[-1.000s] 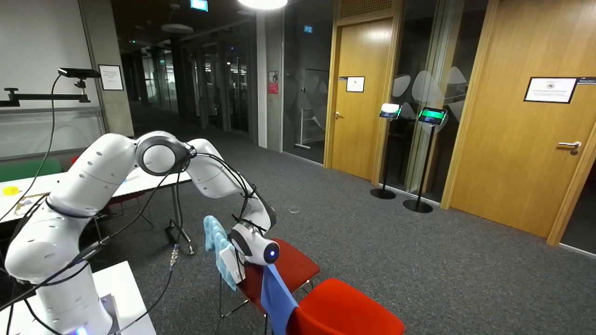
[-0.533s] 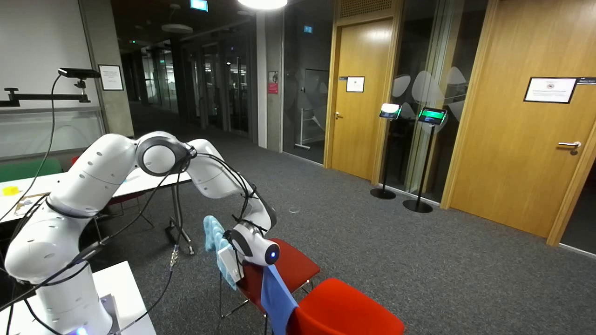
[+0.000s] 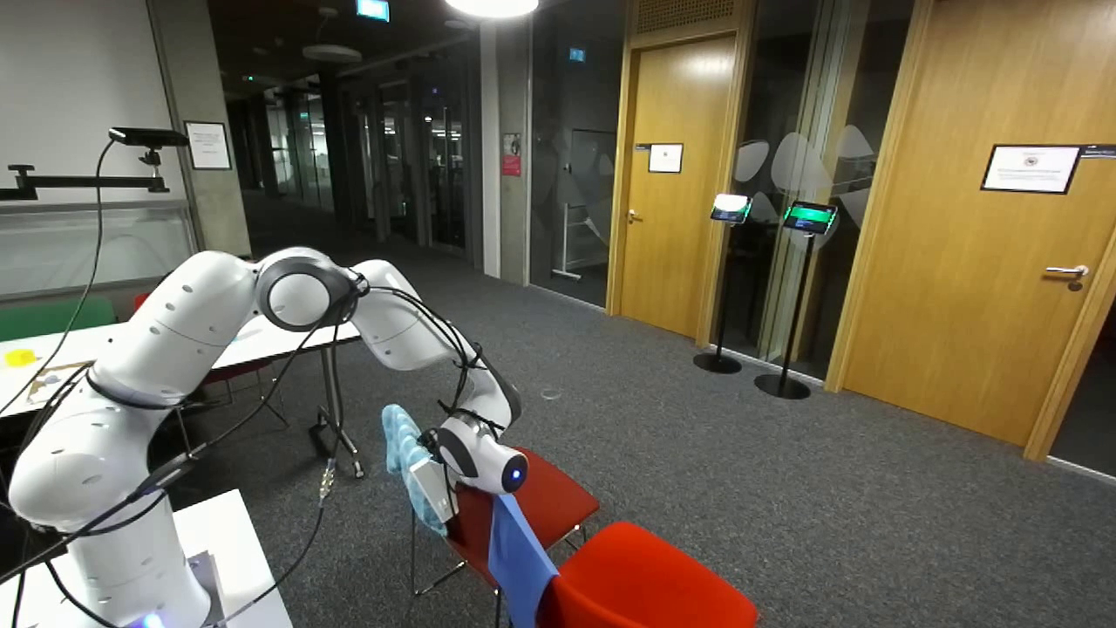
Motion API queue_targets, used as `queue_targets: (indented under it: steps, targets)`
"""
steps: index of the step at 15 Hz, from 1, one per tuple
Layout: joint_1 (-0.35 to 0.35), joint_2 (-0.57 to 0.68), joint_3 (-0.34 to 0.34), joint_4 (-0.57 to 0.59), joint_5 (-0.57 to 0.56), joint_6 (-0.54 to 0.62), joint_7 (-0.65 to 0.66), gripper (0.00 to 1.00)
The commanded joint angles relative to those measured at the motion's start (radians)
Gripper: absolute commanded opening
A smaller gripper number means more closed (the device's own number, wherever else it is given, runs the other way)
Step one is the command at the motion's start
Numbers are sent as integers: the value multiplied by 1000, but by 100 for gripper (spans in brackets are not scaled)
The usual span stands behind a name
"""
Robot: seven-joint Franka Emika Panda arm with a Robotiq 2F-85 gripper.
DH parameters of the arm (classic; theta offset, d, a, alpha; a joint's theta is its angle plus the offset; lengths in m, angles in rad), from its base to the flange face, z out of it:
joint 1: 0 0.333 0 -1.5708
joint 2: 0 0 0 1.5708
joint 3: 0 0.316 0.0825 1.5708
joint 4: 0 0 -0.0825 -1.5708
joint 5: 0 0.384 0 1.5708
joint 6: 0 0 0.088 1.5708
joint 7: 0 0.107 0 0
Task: Slide the blue towel slightly to the right
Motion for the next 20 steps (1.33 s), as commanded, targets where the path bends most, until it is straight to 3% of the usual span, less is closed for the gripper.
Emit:
queue_targets:
  steps: [1,5,20]
  targets:
    - [-18,20,6,35,-21,-54,-24,29]
    - [-17,30,5,47,-25,-64,-21,1]
    - [-41,35,-15,50,-30,-64,-17,0]
